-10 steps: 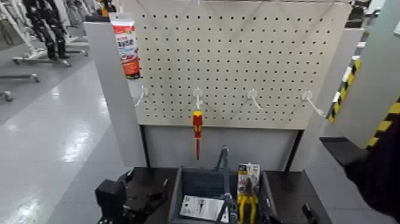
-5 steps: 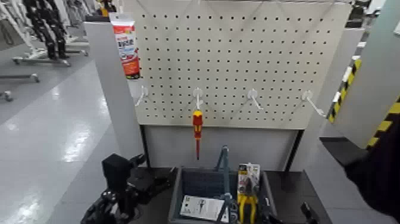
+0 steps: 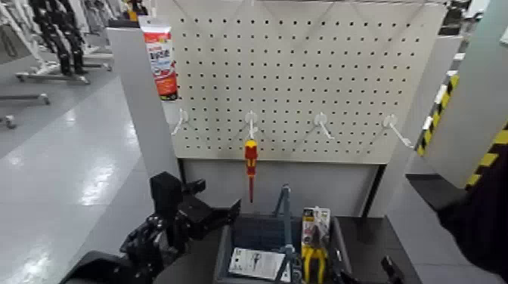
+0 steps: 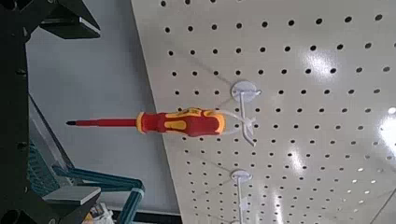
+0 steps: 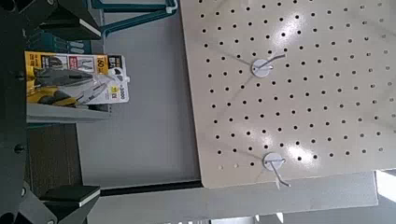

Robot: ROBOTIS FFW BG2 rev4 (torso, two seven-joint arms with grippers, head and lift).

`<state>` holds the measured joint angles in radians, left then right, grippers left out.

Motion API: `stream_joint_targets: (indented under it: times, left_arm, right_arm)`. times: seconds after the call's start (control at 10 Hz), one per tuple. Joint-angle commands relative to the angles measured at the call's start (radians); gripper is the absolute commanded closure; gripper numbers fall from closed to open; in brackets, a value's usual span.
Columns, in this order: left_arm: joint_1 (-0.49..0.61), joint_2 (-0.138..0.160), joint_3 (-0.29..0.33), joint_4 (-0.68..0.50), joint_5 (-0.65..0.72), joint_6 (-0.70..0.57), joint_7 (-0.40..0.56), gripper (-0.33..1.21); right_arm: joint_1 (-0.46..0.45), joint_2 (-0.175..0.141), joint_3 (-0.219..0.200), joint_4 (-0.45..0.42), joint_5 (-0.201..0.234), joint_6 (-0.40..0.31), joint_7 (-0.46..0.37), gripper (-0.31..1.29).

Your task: Put the red screwdriver into the crate.

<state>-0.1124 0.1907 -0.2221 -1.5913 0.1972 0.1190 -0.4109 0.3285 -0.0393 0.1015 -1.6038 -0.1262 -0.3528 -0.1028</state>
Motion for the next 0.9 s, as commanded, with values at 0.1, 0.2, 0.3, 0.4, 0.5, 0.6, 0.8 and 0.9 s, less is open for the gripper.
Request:
stream_joint_targets:
  times: [0.1,0.2,0.3,0.4,0.5,0.6,0.8,0.9]
  left_arm:
    - [-0.087,-0.002,-0.065,0.063,0.021,-0.024,-0.014,0.12]
    - [-0.108,0.000,-0.077,0.071,0.022,-0.024,-0.017,0.12]
    - [-0.127,0.001,-0.082,0.077,0.022,-0.021,-0.023,0.12]
    - [-0.144,0.001,-0.086,0.083,0.022,-0.015,-0.029,0.12]
    - [-0.159,0.001,-0.089,0.091,0.021,-0.012,-0.040,0.12]
    - [-0.171,0.000,-0.091,0.100,0.022,-0.004,-0.049,0.12]
    - [-0.196,-0.004,-0.088,0.126,0.028,0.001,-0.074,0.12]
    - [-0.207,-0.004,-0.083,0.137,0.033,0.001,-0.085,0.12]
  right_arm:
    - [-0.003,-0.002,0.004,0.002,-0.003,0.000,0.000,0.13]
    - [-0.003,-0.002,0.004,0.002,-0.004,0.000,0.000,0.13]
    - [-0.003,-0.002,0.006,0.002,-0.004,0.002,0.000,0.13]
    - [-0.003,-0.002,0.006,0.002,-0.004,0.002,0.000,0.13]
    - [-0.003,-0.002,0.006,0.002,-0.004,0.003,0.002,0.13]
    - [-0.003,-0.002,0.006,0.002,-0.004,0.003,0.002,0.13]
    - [-0.003,-0.004,0.007,0.001,-0.004,0.005,0.002,0.13]
    - [-0.003,-0.004,0.007,0.001,-0.004,0.005,0.003,0.13]
